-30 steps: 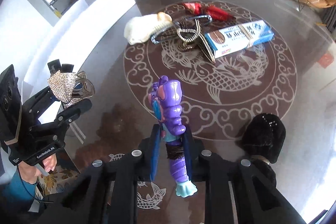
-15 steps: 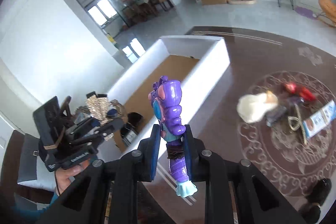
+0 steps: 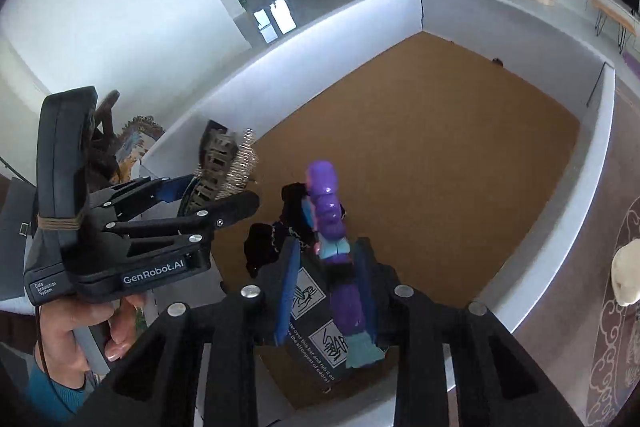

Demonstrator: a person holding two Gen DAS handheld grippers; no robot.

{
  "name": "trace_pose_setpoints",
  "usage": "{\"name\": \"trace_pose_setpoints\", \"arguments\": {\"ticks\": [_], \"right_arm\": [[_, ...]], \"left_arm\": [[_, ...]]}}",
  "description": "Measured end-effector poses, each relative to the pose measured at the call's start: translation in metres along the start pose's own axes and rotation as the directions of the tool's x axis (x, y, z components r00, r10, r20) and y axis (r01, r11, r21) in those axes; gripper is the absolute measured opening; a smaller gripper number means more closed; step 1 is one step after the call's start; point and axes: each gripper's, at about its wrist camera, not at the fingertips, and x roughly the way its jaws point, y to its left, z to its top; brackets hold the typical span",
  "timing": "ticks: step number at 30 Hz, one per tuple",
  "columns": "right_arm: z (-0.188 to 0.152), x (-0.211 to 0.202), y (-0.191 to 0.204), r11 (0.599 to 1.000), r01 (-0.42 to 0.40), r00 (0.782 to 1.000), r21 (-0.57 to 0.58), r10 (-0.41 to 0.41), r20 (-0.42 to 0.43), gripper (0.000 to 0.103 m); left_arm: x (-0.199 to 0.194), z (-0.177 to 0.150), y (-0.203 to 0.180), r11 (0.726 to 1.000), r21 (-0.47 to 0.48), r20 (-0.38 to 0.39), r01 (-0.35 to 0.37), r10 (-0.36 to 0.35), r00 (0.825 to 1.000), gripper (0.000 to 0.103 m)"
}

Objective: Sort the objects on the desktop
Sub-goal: 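Carry the handbag and toy into the white bin and open both grippers, then bring the right gripper back to the black velvet bag on the table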

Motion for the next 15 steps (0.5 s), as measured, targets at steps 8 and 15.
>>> {"name": "trace_pose_setpoints", "arguments": {"ticks": [8,15], "right_arm": [[-0.042,-0.087,-0.020,0.998,0.065,0.957,-0.017,-0.058,0.285,0.086],[-0.174,-0.169,-0.111,0.903,0.385,0.816,0.190,-0.429,0.388,0.098]], "left_arm": [[-0.033,-0.007,-0.028,0.999,-0.020,0.163,0.043,-0.039,0.986,0.083],[-0.075,-0.028,-0.124,0.964,0.148,0.222,0.220,-0.249,0.943,0.083]]}}
